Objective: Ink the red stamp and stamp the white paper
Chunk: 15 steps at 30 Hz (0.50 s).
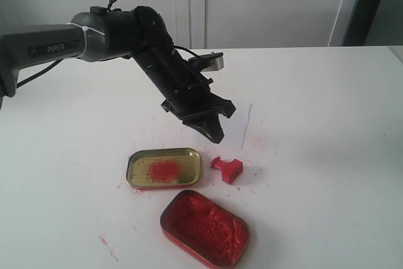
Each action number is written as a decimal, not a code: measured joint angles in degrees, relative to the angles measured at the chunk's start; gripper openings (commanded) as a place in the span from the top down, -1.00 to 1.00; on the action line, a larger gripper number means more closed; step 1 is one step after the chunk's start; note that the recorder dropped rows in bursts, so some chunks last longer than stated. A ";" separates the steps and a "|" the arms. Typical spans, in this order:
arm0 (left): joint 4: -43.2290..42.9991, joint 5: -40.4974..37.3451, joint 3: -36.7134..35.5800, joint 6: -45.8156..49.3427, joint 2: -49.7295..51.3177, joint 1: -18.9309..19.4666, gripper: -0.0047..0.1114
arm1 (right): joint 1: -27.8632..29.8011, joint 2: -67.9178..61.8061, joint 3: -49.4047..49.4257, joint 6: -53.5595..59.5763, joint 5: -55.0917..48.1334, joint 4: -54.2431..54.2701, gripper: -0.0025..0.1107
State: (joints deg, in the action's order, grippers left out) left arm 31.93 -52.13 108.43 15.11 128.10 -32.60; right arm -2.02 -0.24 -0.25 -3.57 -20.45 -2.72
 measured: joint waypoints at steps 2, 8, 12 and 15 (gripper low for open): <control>0.00 0.00 0.00 0.00 0.00 0.04 0.92 | 0.00 0.00 0.00 0.00 0.00 0.00 0.96; 0.00 -0.34 0.00 0.00 0.00 1.52 0.92 | 0.00 0.00 0.00 0.00 0.00 0.00 0.96; -0.14 -0.86 0.00 -0.54 0.00 3.03 0.92 | 0.00 0.00 0.00 0.00 0.00 0.00 0.96; -0.40 -1.31 0.00 -1.73 0.00 4.01 0.92 | 0.00 0.00 0.00 0.00 0.00 0.00 0.96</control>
State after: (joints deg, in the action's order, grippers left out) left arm 31.54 -53.44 108.43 13.38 128.10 -28.59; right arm -2.02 -0.24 -0.25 -3.57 -20.45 -2.72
